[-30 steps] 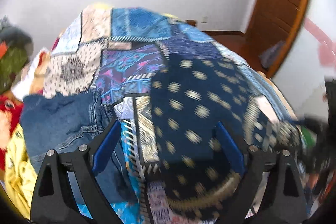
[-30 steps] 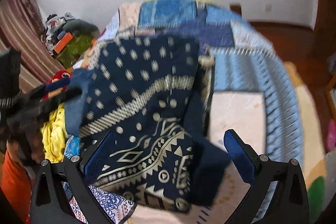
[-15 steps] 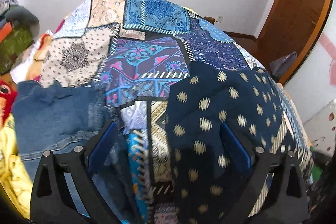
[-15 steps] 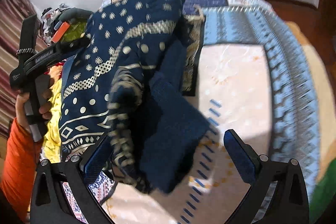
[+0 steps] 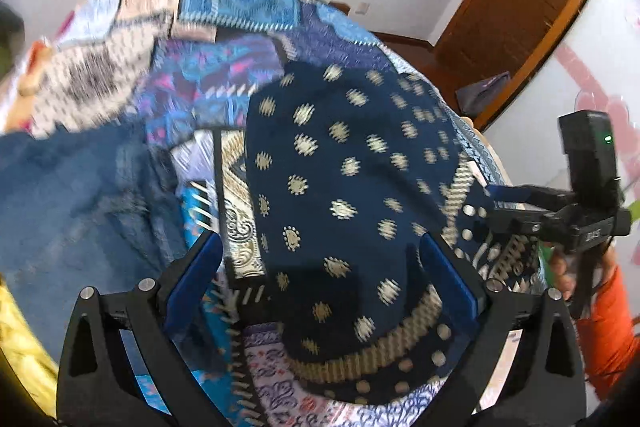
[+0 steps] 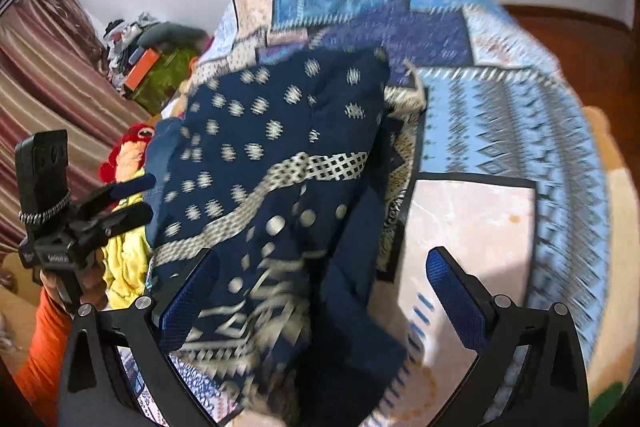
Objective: Fold large clothes
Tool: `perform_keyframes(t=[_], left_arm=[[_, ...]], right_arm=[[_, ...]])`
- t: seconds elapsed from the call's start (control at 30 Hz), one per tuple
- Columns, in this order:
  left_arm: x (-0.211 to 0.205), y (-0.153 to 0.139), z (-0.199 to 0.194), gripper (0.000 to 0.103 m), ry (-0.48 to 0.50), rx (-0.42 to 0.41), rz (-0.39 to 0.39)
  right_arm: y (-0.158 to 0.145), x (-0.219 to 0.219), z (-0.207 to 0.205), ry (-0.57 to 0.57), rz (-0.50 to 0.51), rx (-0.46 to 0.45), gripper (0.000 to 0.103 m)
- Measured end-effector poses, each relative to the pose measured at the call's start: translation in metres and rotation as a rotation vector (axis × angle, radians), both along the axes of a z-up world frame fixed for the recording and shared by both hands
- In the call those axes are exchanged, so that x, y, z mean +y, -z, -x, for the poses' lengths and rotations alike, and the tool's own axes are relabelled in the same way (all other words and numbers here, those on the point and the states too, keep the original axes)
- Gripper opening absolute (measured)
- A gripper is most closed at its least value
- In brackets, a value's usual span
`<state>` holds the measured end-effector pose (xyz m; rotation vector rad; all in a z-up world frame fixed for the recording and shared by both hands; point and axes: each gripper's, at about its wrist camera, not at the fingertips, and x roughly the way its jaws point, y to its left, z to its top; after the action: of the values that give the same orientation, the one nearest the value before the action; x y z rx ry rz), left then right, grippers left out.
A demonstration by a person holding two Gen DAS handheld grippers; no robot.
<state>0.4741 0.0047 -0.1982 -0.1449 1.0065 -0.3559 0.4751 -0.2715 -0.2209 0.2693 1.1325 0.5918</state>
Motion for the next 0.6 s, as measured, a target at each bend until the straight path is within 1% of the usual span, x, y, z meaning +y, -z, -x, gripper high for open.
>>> perform_keyframes(t=[0.03, 0.07, 0.13, 0.3, 0.37, 0.4, 0.43, 0.47, 0.53, 0.57, 0.6], left_arm=[[0.001, 0.005, -0.004, 0.099, -0.007, 0.018, 0.015], [0.003, 0.012, -0.01, 0.099, -0.009, 0.04, 0.05], [0.008, 0.027, -0.024, 0.1, -0.025, 0.089, 0.151], [0.009, 0.049, -0.046, 0.101, -0.028, 0.14, 0.277], [0.007, 0.048, -0.046, 0.101, -0.022, 0.129, 0.28], [0.005, 0.047, -0.046, 0.096, -0.017, 0.115, 0.275], [0.003, 0.045, -0.043, 0.091, -0.016, 0.104, 0.269], [0.002, 0.045, -0.043, 0.088, -0.019, 0.101, 0.263], [0.002, 0.04, -0.038, 0.071, -0.01, 0.089, 0.262], [0.003, 0.034, -0.033, 0.067, -0.002, 0.08, 0.267], [0.005, 0.03, -0.028, 0.061, 0.005, 0.07, 0.268]], right_arm=[[0.009, 0.002, -0.009, -0.005, -0.014, 0.032, 0.102], [0.018, 0.005, -0.017, -0.018, -0.034, 0.063, 0.102], [0.03, 0.011, -0.03, -0.041, -0.062, 0.089, 0.102], [0.035, 0.029, -0.046, -0.107, -0.111, 0.067, 0.101], [0.038, 0.038, -0.048, -0.111, -0.121, 0.06, 0.099], [0.039, 0.04, -0.048, -0.108, -0.13, 0.056, 0.096], [0.039, 0.041, -0.048, -0.1, -0.143, 0.053, 0.087], [0.04, 0.04, -0.048, -0.082, -0.157, 0.055, 0.083], [0.04, 0.036, -0.046, -0.051, -0.196, 0.065, 0.065], [0.037, 0.035, -0.044, -0.037, -0.206, 0.061, 0.061], [0.032, 0.035, -0.041, -0.029, -0.211, 0.052, 0.051]])
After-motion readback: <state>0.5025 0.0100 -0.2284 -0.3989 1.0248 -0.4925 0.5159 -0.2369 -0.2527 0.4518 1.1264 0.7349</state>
